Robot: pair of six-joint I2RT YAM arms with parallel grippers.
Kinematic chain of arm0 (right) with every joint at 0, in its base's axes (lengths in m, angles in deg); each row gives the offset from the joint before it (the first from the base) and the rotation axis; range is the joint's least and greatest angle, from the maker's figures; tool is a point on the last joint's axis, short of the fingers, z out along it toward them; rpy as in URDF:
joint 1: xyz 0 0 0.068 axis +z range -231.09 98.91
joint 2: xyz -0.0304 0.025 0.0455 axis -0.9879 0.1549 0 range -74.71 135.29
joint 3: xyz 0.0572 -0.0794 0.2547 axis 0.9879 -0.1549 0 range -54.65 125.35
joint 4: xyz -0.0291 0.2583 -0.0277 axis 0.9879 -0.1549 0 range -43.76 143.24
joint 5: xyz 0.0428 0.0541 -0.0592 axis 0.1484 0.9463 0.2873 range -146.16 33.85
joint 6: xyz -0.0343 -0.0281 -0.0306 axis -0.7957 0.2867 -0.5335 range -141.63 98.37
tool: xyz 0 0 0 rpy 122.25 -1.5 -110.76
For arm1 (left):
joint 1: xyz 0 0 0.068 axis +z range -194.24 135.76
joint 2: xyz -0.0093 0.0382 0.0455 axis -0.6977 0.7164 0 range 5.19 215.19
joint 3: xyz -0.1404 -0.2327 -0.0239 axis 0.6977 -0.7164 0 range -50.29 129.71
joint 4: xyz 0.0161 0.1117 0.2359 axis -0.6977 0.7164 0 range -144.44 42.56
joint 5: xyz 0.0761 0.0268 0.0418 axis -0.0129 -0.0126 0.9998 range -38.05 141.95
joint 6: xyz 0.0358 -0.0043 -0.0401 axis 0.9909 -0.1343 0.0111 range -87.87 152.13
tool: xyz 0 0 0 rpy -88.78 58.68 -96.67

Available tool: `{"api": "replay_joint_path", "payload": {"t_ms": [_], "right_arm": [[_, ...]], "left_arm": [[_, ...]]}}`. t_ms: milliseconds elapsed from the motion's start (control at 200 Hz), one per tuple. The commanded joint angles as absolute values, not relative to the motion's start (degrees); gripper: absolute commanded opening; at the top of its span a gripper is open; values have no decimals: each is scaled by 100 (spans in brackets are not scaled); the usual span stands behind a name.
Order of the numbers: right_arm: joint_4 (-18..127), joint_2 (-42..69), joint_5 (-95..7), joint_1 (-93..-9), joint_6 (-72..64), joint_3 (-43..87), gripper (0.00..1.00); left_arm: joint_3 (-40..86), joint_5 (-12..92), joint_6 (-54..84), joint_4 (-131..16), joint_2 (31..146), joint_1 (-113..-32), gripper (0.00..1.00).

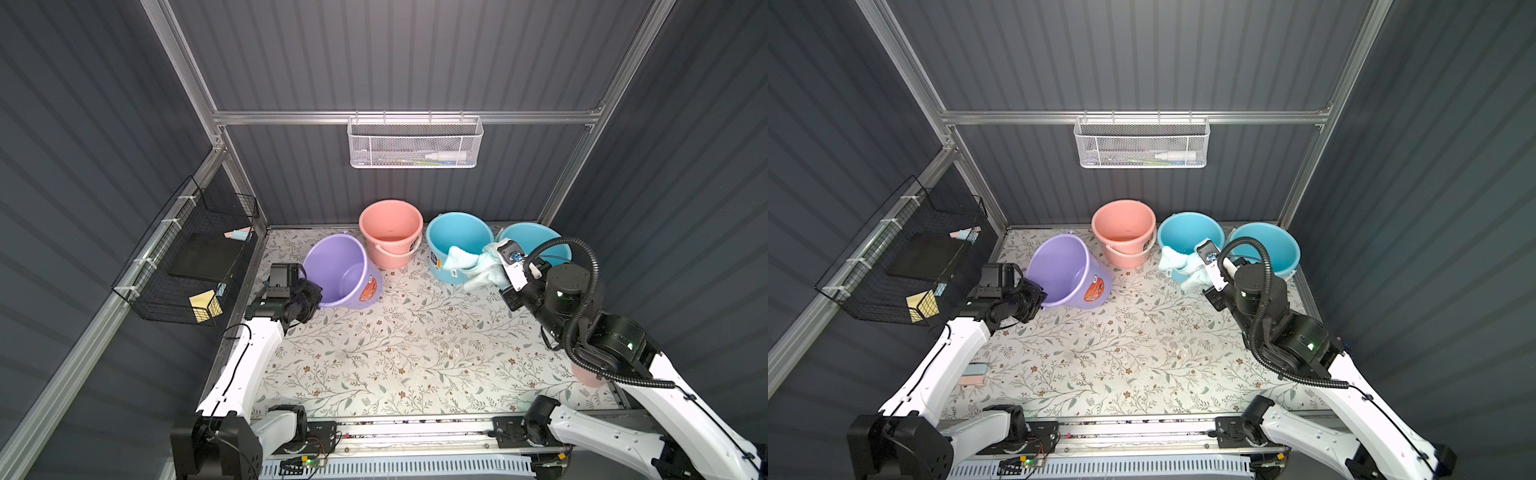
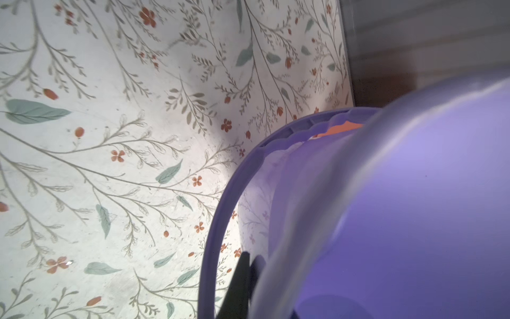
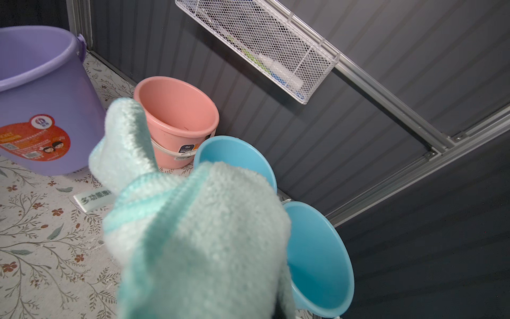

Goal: Wipe the inside of the bucket with a cloth
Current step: Pick up the bucket from the center of the board, then wipe the dirt from the inside of the bucket.

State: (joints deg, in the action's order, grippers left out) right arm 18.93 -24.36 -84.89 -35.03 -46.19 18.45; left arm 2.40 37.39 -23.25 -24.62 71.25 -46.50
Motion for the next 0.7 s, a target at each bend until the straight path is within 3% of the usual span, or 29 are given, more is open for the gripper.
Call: {"api": "replay_joint_path", "payload": {"t_ms": [0, 280, 445, 695], "right_arm": [[1796, -2416, -8450, -3512, -4528, 2041, 0], [1724, -2189, -8455, -3512, -4500, 2231, 0], [1629, -1994, -8200, -3512, -4220, 2480, 0], [929, -1505, -7958, -3503, -3047, 3263, 0]], "left_arm": [[555, 3090, -1028, -2796, 7201, -4661, 0], [1359, 3915, 780, -1441, 7485, -4737, 0], [1860, 5034, 705, -1067, 7702, -5898, 0], [2323, 5396, 508, -935, 8289, -6968, 0]]}}
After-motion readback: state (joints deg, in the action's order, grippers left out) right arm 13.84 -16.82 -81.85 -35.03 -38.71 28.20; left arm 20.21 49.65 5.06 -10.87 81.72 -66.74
